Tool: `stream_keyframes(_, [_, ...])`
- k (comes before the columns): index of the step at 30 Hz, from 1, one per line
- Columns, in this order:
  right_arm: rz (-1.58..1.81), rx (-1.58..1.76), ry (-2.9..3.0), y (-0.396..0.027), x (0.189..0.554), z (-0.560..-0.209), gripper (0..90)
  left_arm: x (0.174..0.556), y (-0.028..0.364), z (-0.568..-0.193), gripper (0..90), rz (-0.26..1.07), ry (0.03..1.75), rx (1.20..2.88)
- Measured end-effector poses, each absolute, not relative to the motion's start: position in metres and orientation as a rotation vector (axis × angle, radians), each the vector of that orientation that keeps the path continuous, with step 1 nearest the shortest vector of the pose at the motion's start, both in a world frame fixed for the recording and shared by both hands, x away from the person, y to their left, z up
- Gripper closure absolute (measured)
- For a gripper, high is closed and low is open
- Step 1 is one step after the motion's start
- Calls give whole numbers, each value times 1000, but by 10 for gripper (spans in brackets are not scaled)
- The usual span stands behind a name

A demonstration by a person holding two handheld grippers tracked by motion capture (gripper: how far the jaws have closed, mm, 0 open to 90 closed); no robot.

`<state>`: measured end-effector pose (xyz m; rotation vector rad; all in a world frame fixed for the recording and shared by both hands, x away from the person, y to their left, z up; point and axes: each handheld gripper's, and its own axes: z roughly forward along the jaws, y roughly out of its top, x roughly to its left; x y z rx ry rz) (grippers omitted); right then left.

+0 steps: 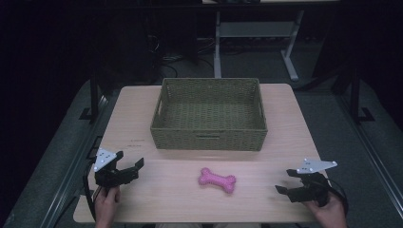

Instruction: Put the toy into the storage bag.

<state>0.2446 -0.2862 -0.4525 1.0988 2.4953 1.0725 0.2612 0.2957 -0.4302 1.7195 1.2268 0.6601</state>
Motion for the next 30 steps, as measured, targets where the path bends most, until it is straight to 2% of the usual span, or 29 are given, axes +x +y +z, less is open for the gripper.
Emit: stream_keyframes(30, [1051, 944, 2665, -243, 251, -436, 205, 257, 301, -429, 130, 669, 1227, 1704])
